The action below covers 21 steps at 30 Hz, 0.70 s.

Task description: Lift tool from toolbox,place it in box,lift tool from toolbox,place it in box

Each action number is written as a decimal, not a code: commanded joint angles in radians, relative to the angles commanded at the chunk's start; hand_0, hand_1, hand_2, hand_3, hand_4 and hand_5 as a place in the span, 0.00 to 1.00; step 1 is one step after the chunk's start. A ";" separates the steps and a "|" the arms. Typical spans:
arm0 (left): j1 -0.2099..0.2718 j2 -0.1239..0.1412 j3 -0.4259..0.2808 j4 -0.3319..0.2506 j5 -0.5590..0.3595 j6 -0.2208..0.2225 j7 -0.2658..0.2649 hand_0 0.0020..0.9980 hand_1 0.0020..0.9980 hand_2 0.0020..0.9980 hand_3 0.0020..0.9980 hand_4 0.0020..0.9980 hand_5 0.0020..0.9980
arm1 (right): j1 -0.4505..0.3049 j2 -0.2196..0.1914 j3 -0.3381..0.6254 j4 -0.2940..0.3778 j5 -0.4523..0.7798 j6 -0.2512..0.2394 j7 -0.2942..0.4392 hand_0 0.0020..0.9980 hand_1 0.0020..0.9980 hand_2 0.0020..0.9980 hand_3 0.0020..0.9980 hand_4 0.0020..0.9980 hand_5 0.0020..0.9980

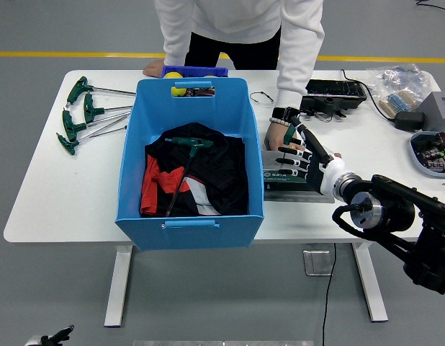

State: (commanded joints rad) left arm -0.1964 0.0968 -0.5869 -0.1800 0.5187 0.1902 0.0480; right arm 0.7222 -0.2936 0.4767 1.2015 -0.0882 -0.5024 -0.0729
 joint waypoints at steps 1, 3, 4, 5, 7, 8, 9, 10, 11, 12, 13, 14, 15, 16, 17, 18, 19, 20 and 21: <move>0.000 0.000 0.001 0.000 -0.001 0.000 0.000 0.86 0.84 0.82 0.61 0.72 0.55 | 0.000 0.002 -0.001 -0.001 0.001 0.000 0.000 0.43 0.50 0.67 0.85 0.96 0.83; -0.001 0.000 0.004 0.000 -0.004 0.000 -0.001 0.86 0.84 0.82 0.61 0.72 0.55 | 0.002 0.007 -0.005 -0.003 0.003 0.001 0.001 0.43 0.50 0.67 0.85 0.96 0.83; -0.002 0.000 0.004 0.000 -0.004 0.000 -0.001 0.86 0.84 0.82 0.61 0.72 0.55 | 0.003 0.010 -0.007 -0.005 0.005 0.001 0.001 0.43 0.50 0.67 0.85 0.96 0.83; -0.002 0.000 0.004 0.000 -0.004 0.000 -0.001 0.86 0.84 0.82 0.61 0.72 0.55 | 0.004 0.012 -0.009 -0.006 0.006 0.001 0.001 0.43 0.50 0.67 0.85 0.96 0.83; -0.003 0.000 0.004 0.000 -0.004 0.000 -0.001 0.86 0.84 0.82 0.61 0.72 0.55 | 0.006 0.015 -0.011 -0.006 0.008 0.001 0.002 0.43 0.50 0.67 0.85 0.96 0.83; -0.003 0.000 0.005 0.000 -0.005 0.000 -0.001 0.86 0.84 0.82 0.61 0.72 0.55 | 0.008 0.017 -0.013 -0.007 0.009 0.001 0.002 0.43 0.50 0.67 0.85 0.96 0.83; -0.003 0.000 0.005 0.000 -0.005 0.000 -0.001 0.86 0.84 0.82 0.61 0.72 0.55 | 0.009 0.018 -0.014 -0.007 0.009 0.001 0.002 0.43 0.50 0.67 0.85 0.96 0.83; -0.004 0.000 0.005 0.000 -0.005 0.000 -0.001 0.86 0.84 0.82 0.61 0.73 0.55 | 0.011 0.021 -0.015 -0.008 0.010 0.001 0.002 0.43 0.50 0.67 0.85 0.96 0.83; -0.004 0.000 0.005 0.000 -0.005 0.000 -0.001 0.86 0.84 0.82 0.61 0.73 0.55 | 0.014 0.024 -0.015 -0.010 0.011 0.001 0.003 0.43 0.50 0.67 0.85 0.96 0.83; -0.004 0.000 0.005 0.000 -0.005 0.000 -0.001 0.86 0.84 0.82 0.61 0.73 0.55 | 0.015 0.025 -0.015 -0.011 0.012 0.001 0.003 0.43 0.50 0.67 0.85 0.96 0.83; -0.005 0.000 0.007 0.000 -0.006 -0.001 -0.001 0.86 0.84 0.82 0.61 0.73 0.55 | 0.018 0.030 -0.015 -0.014 0.014 0.001 0.004 0.43 0.50 0.67 0.85 0.96 0.83; -0.005 0.000 0.008 0.000 -0.007 -0.001 -0.001 0.86 0.84 0.82 0.61 0.73 0.55 | 0.020 0.034 -0.015 -0.016 0.015 0.002 0.005 0.43 0.50 0.67 0.85 0.96 0.83; -0.006 0.001 0.010 0.000 -0.008 -0.001 -0.001 0.86 0.84 0.82 0.61 0.73 0.55 | 0.022 0.036 -0.014 -0.017 0.016 0.003 0.006 0.43 0.50 0.67 0.85 0.96 0.83; -0.006 0.001 0.011 0.000 -0.009 -0.001 -0.001 0.86 0.84 0.82 0.62 0.73 0.55 | 0.023 0.040 -0.014 -0.019 0.018 0.004 0.006 0.43 0.50 0.67 0.84 0.96 0.83; -0.007 0.001 0.011 0.000 -0.009 -0.001 -0.001 0.86 0.84 0.82 0.62 0.73 0.55 | 0.024 0.043 -0.013 -0.021 0.019 0.005 0.007 0.43 0.50 0.67 0.84 0.96 0.83; -0.007 0.001 0.013 0.000 -0.009 -0.001 -0.001 0.86 0.84 0.82 0.62 0.73 0.55 | 0.024 0.046 -0.012 -0.022 0.021 0.007 0.007 0.43 0.50 0.67 0.84 0.96 0.83; -0.008 0.001 0.015 0.000 -0.011 -0.001 -0.001 0.86 0.84 0.82 0.62 0.73 0.55 | 0.024 0.048 -0.010 -0.024 0.023 0.009 0.009 0.43 0.50 0.67 0.84 0.96 0.83; -0.009 0.001 0.017 0.000 -0.014 -0.001 -0.002 0.86 0.84 0.82 0.62 0.73 0.55 | 0.024 0.051 -0.009 -0.026 0.024 0.011 0.010 0.43 0.50 0.67 0.84 0.96 0.83; -0.010 0.001 0.020 0.000 -0.016 -0.001 -0.002 0.86 0.84 0.82 0.62 0.73 0.55 | 0.023 0.054 -0.008 -0.030 0.027 0.012 0.012 0.43 0.50 0.67 0.84 0.96 0.83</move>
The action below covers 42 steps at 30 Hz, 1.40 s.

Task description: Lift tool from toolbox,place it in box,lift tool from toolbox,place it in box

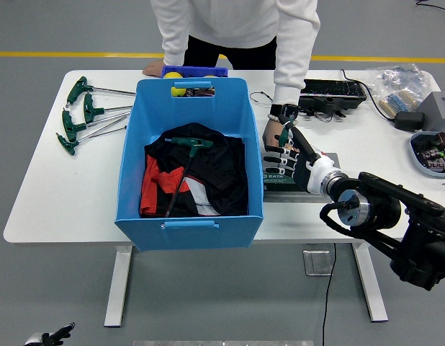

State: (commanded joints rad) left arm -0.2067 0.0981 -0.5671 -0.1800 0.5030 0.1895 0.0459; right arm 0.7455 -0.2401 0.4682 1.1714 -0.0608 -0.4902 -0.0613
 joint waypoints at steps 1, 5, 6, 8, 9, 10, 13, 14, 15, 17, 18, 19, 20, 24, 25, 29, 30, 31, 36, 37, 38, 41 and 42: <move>-0.001 0.000 0.002 0.000 -0.001 0.000 0.000 0.86 0.84 0.82 0.62 0.73 0.55 | 0.000 0.002 0.000 -0.003 0.002 0.001 0.001 0.43 0.50 0.67 0.82 0.96 0.83; -0.004 0.000 0.009 0.000 -0.009 0.001 -0.002 0.86 0.84 0.82 0.62 0.73 0.55 | -0.002 0.011 0.002 -0.014 0.014 0.004 0.004 0.43 0.50 0.67 0.82 0.96 0.83; -0.004 0.000 0.010 0.000 -0.011 0.001 -0.002 0.86 0.84 0.82 0.62 0.73 0.55 | -0.002 0.012 0.002 -0.015 0.015 0.005 0.005 0.43 0.50 0.67 0.82 0.96 0.83; -0.006 0.000 0.014 0.000 -0.015 0.001 -0.003 0.86 0.84 0.82 0.62 0.73 0.55 | -0.001 0.017 0.005 -0.017 0.019 0.007 0.006 0.42 0.50 0.67 0.81 0.96 0.83; -0.007 0.001 0.016 0.000 -0.017 0.001 -0.004 0.86 0.84 0.82 0.62 0.73 0.55 | -0.001 0.019 0.008 -0.018 0.021 0.008 0.007 0.42 0.50 0.67 0.81 0.96 0.83; -0.007 0.001 0.017 0.000 -0.018 0.001 -0.004 0.86 0.84 0.82 0.62 0.73 0.55 | -0.001 0.020 0.010 -0.018 0.022 0.009 0.007 0.42 0.50 0.67 0.81 0.96 0.83; -0.007 0.001 0.016 0.000 -0.016 0.001 -0.004 0.86 0.84 0.82 0.62 0.73 0.55 | -0.001 0.022 0.021 -0.017 0.027 0.013 0.011 0.42 0.49 0.66 0.79 0.96 0.83; -0.007 0.001 0.015 0.000 -0.016 0.001 -0.004 0.86 0.84 0.82 0.62 0.73 0.55 | 0.000 0.020 0.025 -0.015 0.028 0.013 0.012 0.42 0.49 0.66 0.79 0.96 0.83; -0.007 0.001 0.014 0.000 -0.014 0.001 -0.003 0.86 0.84 0.82 0.62 0.73 0.55 | 0.001 0.019 0.028 -0.014 0.029 0.013 0.012 0.42 0.49 0.66 0.79 0.96 0.83; -0.006 0.001 0.011 0.000 -0.012 0.001 -0.003 0.86 0.84 0.82 0.62 0.73 0.55 | 0.002 0.016 0.035 -0.011 0.030 0.012 0.013 0.42 0.49 0.66 0.79 0.96 0.83; -0.006 0.001 0.008 0.000 -0.008 0.001 -0.002 0.86 0.84 0.82 0.62 0.73 0.55 | 0.002 0.015 0.041 -0.008 0.030 0.012 0.014 0.42 0.49 0.66 0.79 0.96 0.83; -0.005 0.001 0.007 0.000 -0.007 0.001 -0.001 0.86 0.84 0.82 0.62 0.73 0.55 | 0.002 0.015 0.044 -0.007 0.031 0.012 0.014 0.42 0.49 0.66 0.78 0.96 0.83; -0.005 0.001 0.006 0.000 -0.004 0.001 -0.001 0.86 0.84 0.82 0.62 0.73 0.55 | 0.002 0.014 0.049 -0.004 0.032 0.011 0.015 0.42 0.49 0.66 0.78 0.96 0.83; -0.002 0.000 0.003 0.000 0.001 0.001 0.001 0.86 0.84 0.82 0.62 0.73 0.55 | 0.000 0.010 0.062 0.006 0.037 0.011 0.017 0.42 0.49 0.66 0.78 0.96 0.83; -0.002 0.000 0.002 0.000 0.002 0.001 0.001 0.86 0.84 0.82 0.62 0.73 0.55 | -0.001 0.009 0.065 0.009 0.039 0.011 0.017 0.42 0.49 0.65 0.77 0.96 0.83; 0.001 0.000 -0.001 0.000 0.006 0.002 0.002 0.86 0.84 0.82 0.62 0.73 0.55 | -0.003 0.003 0.082 0.029 0.044 0.011 0.019 0.42 0.49 0.65 0.77 0.96 0.83; 0.001 0.000 -0.003 0.000 0.008 0.002 0.002 0.86 0.84 0.82 0.62 0.73 0.55 | -0.003 0.001 0.090 0.036 0.045 0.010 0.020 0.42 0.49 0.65 0.77 0.96 0.83; 0.002 0.000 -0.004 0.000 0.009 0.002 0.002 0.86 0.84 0.82 0.62 0.73 0.55 | -0.003 -0.001 0.094 0.041 0.045 0.010 0.020 0.42 0.49 0.65 0.76 0.96 0.83; 0.005 0.001 -0.009 0.000 0.017 0.002 0.004 0.86 0.84 0.82 0.62 0.73 0.55 | 0.002 -0.011 0.123 0.079 0.043 0.007 0.022 0.42 0.49 0.65 0.76 0.96 0.83; 0.006 0.001 -0.008 0.000 0.017 0.002 0.004 0.86 0.84 0.82 0.62 0.73 0.55 | 0.004 -0.012 0.127 0.085 0.040 0.006 0.022 0.42 0.49 0.64 0.75 0.95 0.83; 0.006 0.001 -0.008 0.000 0.017 0.002 0.004 0.86 0.84 0.82 0.62 0.73 0.55 | 0.006 -0.013 0.131 0.091 0.038 0.005 0.021 0.42 0.49 0.64 0.75 0.95 0.83; 0.007 0.002 -0.012 0.000 0.024 0.001 0.007 0.86 0.84 0.82 0.62 0.73 0.55 | 0.014 -0.016 0.141 0.110 0.028 0.001 0.020 0.42 0.49 0.64 0.75 0.95 0.83; 0.007 0.002 -0.013 0.000 0.026 0.002 0.007 0.86 0.84 0.82 0.62 0.73 0.55 | 0.017 -0.017 0.144 0.116 0.027 0.001 0.020 0.42 0.49 0.64 0.75 0.95 0.83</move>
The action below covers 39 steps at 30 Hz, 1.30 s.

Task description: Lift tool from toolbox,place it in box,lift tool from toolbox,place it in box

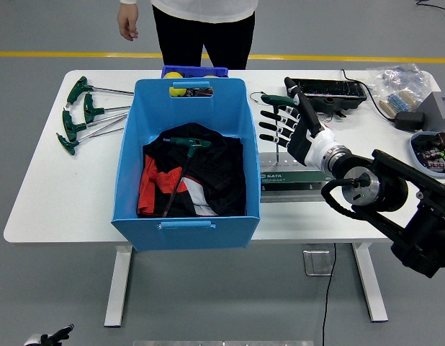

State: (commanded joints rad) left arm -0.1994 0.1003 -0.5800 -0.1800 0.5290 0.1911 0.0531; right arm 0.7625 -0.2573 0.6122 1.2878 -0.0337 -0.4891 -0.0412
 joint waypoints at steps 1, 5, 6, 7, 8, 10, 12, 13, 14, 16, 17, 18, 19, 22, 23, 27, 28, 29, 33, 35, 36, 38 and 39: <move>0.000 0.000 -0.001 0.000 0.002 0.000 0.000 0.86 0.84 0.82 0.62 0.73 0.55 | 0.002 -0.001 0.003 0.006 -0.001 0.000 0.000 0.42 0.49 0.64 0.74 0.95 0.83; 0.001 0.001 -0.003 0.000 0.004 0.000 0.001 0.86 0.84 0.82 0.62 0.73 0.55 | 0.010 -0.003 0.016 0.035 -0.006 -0.002 0.001 0.42 0.49 0.64 0.74 0.95 0.83; 0.001 0.001 -0.002 0.000 0.004 0.000 0.001 0.86 0.84 0.82 0.62 0.73 0.55 | 0.012 -0.003 0.020 0.044 -0.006 -0.002 0.001 0.42 0.49 0.64 0.74 0.95 0.83; 0.001 0.002 -0.001 0.000 0.004 0.000 0.000 0.86 0.84 0.82 0.61 0.73 0.55 | 0.015 -0.004 0.023 0.052 -0.007 -0.003 0.002 0.42 0.49 0.64 0.74 0.95 0.83; 0.000 0.002 -0.001 0.000 0.003 0.000 0.000 0.86 0.84 0.82 0.61 0.73 0.55 | 0.016 -0.004 0.026 0.058 -0.007 -0.003 0.002 0.42 0.49 0.64 0.74 0.95 0.83; 0.000 0.002 -0.001 0.000 0.002 0.001 0.000 0.86 0.84 0.82 0.61 0.73 0.55 | 0.019 -0.004 0.029 0.067 -0.008 -0.004 0.002 0.42 0.49 0.64 0.74 0.95 0.83; -0.001 0.002 -0.001 0.000 0.001 0.001 0.000 0.86 0.84 0.82 0.61 0.73 0.55 | 0.023 -0.003 0.033 0.086 -0.010 -0.006 0.004 0.42 0.49 0.64 0.74 0.95 0.83; -0.001 0.003 -0.002 0.000 0.001 0.001 0.000 0.86 0.84 0.82 0.61 0.73 0.55 | 0.026 -0.002 0.032 0.096 -0.011 -0.008 0.005 0.42 0.49 0.64 0.74 0.95 0.82; -0.001 0.003 -0.003 0.000 0.002 0.001 0.000 0.86 0.84 0.82 0.61 0.73 0.55 | 0.029 -0.001 0.030 0.104 -0.012 -0.009 0.005 0.42 0.49 0.64 0.74 0.95 0.82; -0.001 0.002 -0.006 0.000 0.005 0.001 0.001 0.86 0.84 0.82 0.61 0.73 0.55 | 0.034 0.001 0.021 0.120 -0.015 -0.010 0.005 0.42 0.49 0.64 0.74 0.95 0.82; -0.001 0.002 -0.006 0.000 0.005 0.001 0.001 0.86 0.84 0.82 0.61 0.73 0.55 | 0.036 0.002 0.014 0.130 -0.016 -0.010 0.005 0.42 0.49 0.64 0.74 0.95 0.82; -0.001 0.003 -0.005 0.000 0.005 0.001 0.001 0.86 0.84 0.82 0.61 0.73 0.55 | 0.039 0.003 0.007 0.141 -0.017 -0.010 0.005 0.42 0.49 0.64 0.74 0.95 0.82; -0.001 0.003 -0.004 0.000 0.004 0.001 0.001 0.86 0.84 0.82 0.61 0.73 0.55 | 0.043 0.005 -0.007 0.157 -0.020 -0.010 0.004 0.42 0.49 0.64 0.74 0.95 0.82; -0.002 0.003 -0.001 0.000 0.001 0.001 0.001 0.86 0.84 0.82 0.61 0.73 0.55 | 0.052 0.008 -0.038 0.187 -0.029 -0.009 0.001 0.42 0.49 0.64 0.74 0.95 0.82; -0.002 0.003 0.000 0.000 0.000 0.001 0.001 0.86 0.84 0.82 0.61 0.73 0.55 | 0.057 0.009 -0.054 0.200 -0.033 -0.008 -0.001 0.42 0.49 0.64 0.74 0.95 0.82; -0.003 0.003 0.000 0.000 0.000 0.001 0.000 0.86 0.84 0.82 0.61 0.72 0.55 | 0.080 0.012 -0.123 0.235 -0.062 0.001 -0.011 0.42 0.49 0.64 0.74 0.95 0.82; -0.003 0.003 0.000 0.000 -0.001 0.001 0.000 0.86 0.84 0.82 0.61 0.72 0.55 | 0.088 0.013 -0.142 0.241 -0.073 0.007 -0.017 0.42 0.49 0.64 0.74 0.95 0.82; -0.004 0.004 0.000 0.000 -0.002 0.001 -0.001 0.86 0.84 0.82 0.61 0.72 0.55 | 0.096 0.013 -0.161 0.244 -0.083 0.013 -0.022 0.42 0.49 0.64 0.74 0.95 0.82; -0.005 0.004 -0.005 0.000 0.003 0.001 0.000 0.86 0.84 0.82 0.61 0.72 0.55 | 0.136 0.023 -0.251 0.221 -0.165 0.070 -0.060 0.45 0.50 0.64 0.73 0.95 0.82; -0.005 0.005 -0.004 0.000 0.001 0.001 -0.001 0.86 0.84 0.82 0.61 0.72 0.55 | 0.152 0.031 -0.285 0.191 -0.199 0.097 -0.077 0.45 0.50 0.64 0.73 0.95 0.82; -0.005 0.005 -0.005 0.000 0.002 0.001 -0.001 0.86 0.84 0.82 0.61 0.72 0.55 | 0.160 0.038 -0.303 0.169 -0.224 0.113 -0.085 0.45 0.50 0.64 0.73 0.95 0.82; -0.005 0.005 -0.010 0.000 0.006 0.001 0.000 0.86 0.84 0.82 0.61 0.72 0.55 | 0.172 0.053 -0.327 0.129 -0.279 0.145 -0.104 0.51 0.53 0.66 0.73 0.95 0.82; -0.005 0.005 -0.011 0.000 0.008 0.001 0.001 0.86 0.84 0.82 0.61 0.72 0.55 | 0.177 0.063 -0.335 0.105 -0.309 0.173 -0.117 0.51 0.53 0.66 0.73 0.95 0.82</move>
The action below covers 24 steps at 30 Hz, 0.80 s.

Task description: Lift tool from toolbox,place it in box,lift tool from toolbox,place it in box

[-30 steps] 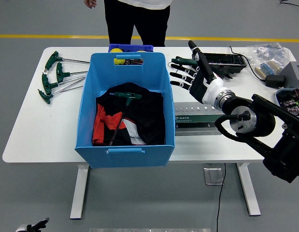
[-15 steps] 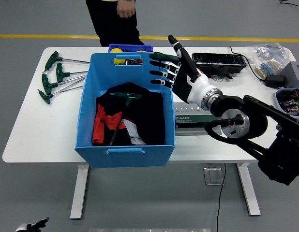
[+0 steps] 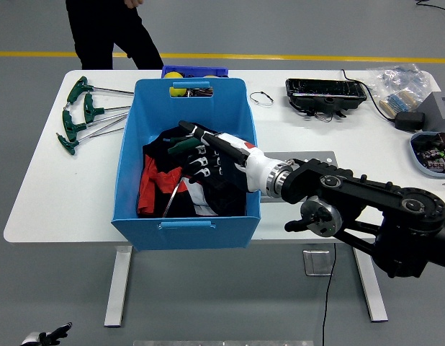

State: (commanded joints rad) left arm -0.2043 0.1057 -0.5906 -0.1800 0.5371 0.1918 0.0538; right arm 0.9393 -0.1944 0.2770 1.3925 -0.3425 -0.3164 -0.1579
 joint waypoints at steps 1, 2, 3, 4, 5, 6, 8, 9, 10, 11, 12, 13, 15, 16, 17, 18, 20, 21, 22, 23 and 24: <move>0.000 0.000 0.000 0.000 0.001 0.000 0.000 0.86 0.84 0.82 0.61 0.72 0.55 | 0.003 0.011 -0.004 -0.025 -0.026 0.032 -0.010 0.51 0.53 0.66 0.73 0.95 0.82; -0.001 0.000 0.002 0.000 -0.002 0.000 -0.001 0.86 0.84 0.82 0.61 0.72 0.55 | 0.006 0.021 -0.008 -0.048 -0.047 0.061 -0.013 0.51 0.53 0.66 0.73 0.95 0.82; -0.001 0.001 0.004 0.000 -0.005 0.000 -0.001 0.86 0.84 0.82 0.61 0.72 0.55 | 0.010 0.028 -0.010 -0.064 -0.066 0.085 -0.013 0.51 0.53 0.66 0.73 0.95 0.82; -0.001 0.001 0.005 0.000 -0.006 0.000 -0.002 0.86 0.84 0.82 0.61 0.72 0.55 | 0.012 0.030 -0.011 -0.069 -0.075 0.094 -0.012 0.51 0.53 0.66 0.73 0.95 0.82; -0.001 0.001 0.006 0.000 -0.006 0.000 -0.002 0.86 0.84 0.82 0.61 0.72 0.55 | 0.017 0.035 -0.012 -0.081 -0.106 0.115 -0.014 0.54 0.54 0.66 0.74 0.96 0.82; -0.002 0.002 0.006 0.000 -0.006 0.000 -0.003 0.86 0.84 0.82 0.61 0.72 0.55 | 0.022 0.039 -0.011 -0.088 -0.140 0.126 -0.018 0.54 0.54 0.66 0.74 0.96 0.82; -0.002 0.002 0.004 0.000 -0.006 0.001 -0.003 0.86 0.84 0.82 0.61 0.72 0.55 | 0.028 0.046 -0.002 -0.092 -0.226 0.127 -0.022 0.54 0.54 0.66 0.74 0.96 0.82; -0.001 0.003 0.004 0.000 -0.007 0.001 -0.003 0.86 0.84 0.82 0.61 0.72 0.55 | 0.031 0.049 0.003 -0.090 -0.263 0.124 -0.020 0.54 0.54 0.66 0.74 0.96 0.82; -0.002 0.003 0.007 0.000 -0.009 0.001 -0.004 0.86 0.84 0.82 0.61 0.73 0.55 | 0.036 0.053 0.013 -0.084 -0.315 0.121 -0.014 0.53 0.54 0.66 0.74 0.96 0.81; -0.002 0.003 0.008 0.000 -0.010 0.001 -0.004 0.86 0.84 0.82 0.61 0.73 0.55 | 0.038 0.054 0.016 -0.080 -0.347 0.121 -0.011 0.53 0.54 0.66 0.74 0.96 0.81; -0.002 0.004 0.007 0.000 -0.008 0.001 -0.004 0.86 0.84 0.82 0.61 0.73 0.55 | 0.042 0.055 0.021 -0.075 -0.393 0.124 -0.006 0.53 0.54 0.66 0.74 0.96 0.81; -0.002 0.004 0.003 0.000 -0.004 0.001 -0.003 0.86 0.84 0.82 0.61 0.73 0.55 | 0.045 0.056 0.025 -0.071 -0.432 0.130 0.000 0.53 0.54 0.66 0.74 0.96 0.81; -0.001 0.004 -0.006 0.000 0.005 0.001 -0.001 0.86 0.84 0.82 0.61 0.73 0.55 | 0.053 0.056 0.033 -0.068 -0.529 0.150 0.014 0.53 0.54 0.66 0.74 0.96 0.81; -0.001 0.004 -0.006 0.000 0.006 0.001 -0.001 0.86 0.84 0.82 0.61 0.73 0.55 | 0.054 0.056 0.034 -0.069 -0.562 0.155 0.016 0.53 0.54 0.66 0.74 0.96 0.81; -0.001 0.004 -0.009 0.000 0.008 0.001 0.000 0.86 0.84 0.82 0.61 0.73 0.55 | 0.057 0.056 0.036 -0.073 -0.614 0.169 0.021 0.54 0.56 0.67 0.74 0.96 0.81; -0.001 0.004 -0.011 0.000 0.011 0.001 0.000 0.86 0.84 0.82 0.61 0.73 0.55 | 0.057 0.056 0.036 -0.075 -0.646 0.176 0.023 0.54 0.56 0.67 0.74 0.96 0.81; 0.000 0.004 -0.016 0.000 0.017 0.001 0.001 0.86 0.84 0.82 0.61 0.73 0.55 | 0.057 0.055 0.032 -0.079 -0.731 0.193 0.027 0.54 0.56 0.67 0.74 0.96 0.81; 0.000 0.004 -0.017 0.000 0.018 0.001 0.001 0.86 0.84 0.82 0.61 0.73 0.55 | 0.056 0.054 0.028 -0.081 -0.763 0.201 0.029 0.54 0.56 0.67 0.74 0.96 0.81; 0.000 0.004 -0.017 0.000 0.019 0.001 0.001 0.86 0.84 0.82 0.61 0.73 0.55 | 0.056 0.055 0.025 -0.083 -0.809 0.208 0.032 0.54 0.56 0.67 0.74 0.96 0.81; 0.001 0.004 -0.016 0.000 0.019 0.001 0.001 0.86 0.84 0.82 0.61 0.73 0.55 | 0.055 0.055 0.021 -0.086 -0.848 0.213 0.035 0.55 0.57 0.70 0.77 0.97 0.82; 0.001 0.004 -0.016 0.000 0.020 0.000 0.002 0.86 0.84 0.82 0.61 0.73 0.55 | 0.055 0.056 0.017 -0.089 -0.893 0.218 0.037 0.55 0.57 0.70 0.77 0.97 0.82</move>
State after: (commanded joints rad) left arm -0.2037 0.1096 -0.6067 -0.1800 0.5568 0.1923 0.0553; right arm 0.9945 -0.1382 0.2941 1.3031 -1.2356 -0.0981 -0.1206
